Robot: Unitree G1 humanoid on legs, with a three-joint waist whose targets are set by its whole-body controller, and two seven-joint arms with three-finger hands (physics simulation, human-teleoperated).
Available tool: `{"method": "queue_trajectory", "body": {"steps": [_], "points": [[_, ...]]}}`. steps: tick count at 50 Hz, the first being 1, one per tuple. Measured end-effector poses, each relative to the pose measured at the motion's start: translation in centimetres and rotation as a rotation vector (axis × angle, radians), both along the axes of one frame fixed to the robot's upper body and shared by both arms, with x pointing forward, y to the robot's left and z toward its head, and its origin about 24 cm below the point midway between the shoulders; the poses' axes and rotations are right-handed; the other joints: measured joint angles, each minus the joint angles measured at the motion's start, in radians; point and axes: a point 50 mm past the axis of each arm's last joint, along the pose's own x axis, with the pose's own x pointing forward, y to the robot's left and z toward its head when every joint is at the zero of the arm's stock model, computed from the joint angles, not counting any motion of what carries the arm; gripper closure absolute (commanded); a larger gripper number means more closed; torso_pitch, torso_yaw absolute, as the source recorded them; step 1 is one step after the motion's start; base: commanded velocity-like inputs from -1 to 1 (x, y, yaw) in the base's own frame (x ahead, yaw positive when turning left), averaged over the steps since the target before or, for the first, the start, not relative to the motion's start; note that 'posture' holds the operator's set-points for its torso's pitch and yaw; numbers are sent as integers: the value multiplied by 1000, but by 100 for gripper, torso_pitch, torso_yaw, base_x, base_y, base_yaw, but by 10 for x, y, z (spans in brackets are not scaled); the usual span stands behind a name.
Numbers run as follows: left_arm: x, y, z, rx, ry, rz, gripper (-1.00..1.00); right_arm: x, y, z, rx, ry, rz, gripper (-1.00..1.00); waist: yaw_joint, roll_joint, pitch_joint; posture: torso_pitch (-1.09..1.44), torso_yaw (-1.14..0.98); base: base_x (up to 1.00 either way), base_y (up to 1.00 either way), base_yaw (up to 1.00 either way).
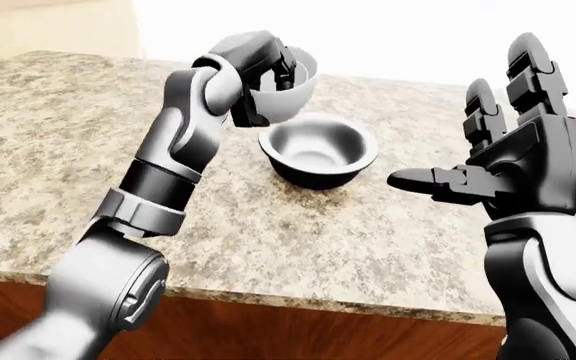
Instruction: Stack the bowls from largest to smallest.
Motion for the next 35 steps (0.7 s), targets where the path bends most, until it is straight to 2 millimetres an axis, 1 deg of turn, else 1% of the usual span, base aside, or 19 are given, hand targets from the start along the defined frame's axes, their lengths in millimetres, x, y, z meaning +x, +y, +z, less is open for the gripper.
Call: {"method": "queue_trajectory", "body": {"steps": [6, 11, 18, 22, 27, 34, 35], "points": [[0, -23, -13, 21, 23, -39, 100, 3, -5, -7, 9, 14, -2, -100, 0, -6, -3, -21, 0, 0, 0, 0], [1, -38, -24, 25, 30, -63, 100, 5, -9, -11, 13, 23, -11, -100, 0, -8, -7, -21, 0, 0, 0, 0], [4, -46, -49, 37, 61, -69, 100, 3, -14, -17, 14, 27, -25, -100, -1, -12, -17, -21, 0, 0, 0, 0], [3, -50, -59, 38, 80, -76, 100, 3, -17, -21, 17, 32, -32, -100, -1, -14, -19, -21, 0, 0, 0, 0], [-1, -59, -62, 43, 76, -102, 100, 2, -17, -26, 18, 44, -31, -100, -1, -16, -21, -21, 0, 0, 0, 0], [-5, -68, -63, 38, 65, -126, 100, 0, -16, -27, 15, 40, -31, -100, -2, -15, -28, -21, 0, 0, 0, 0], [-6, -68, -65, 38, 66, -128, 96, 0, -16, -27, 15, 39, -31, -100, -2, -16, -29, -21, 0, 0, 0, 0]]}}
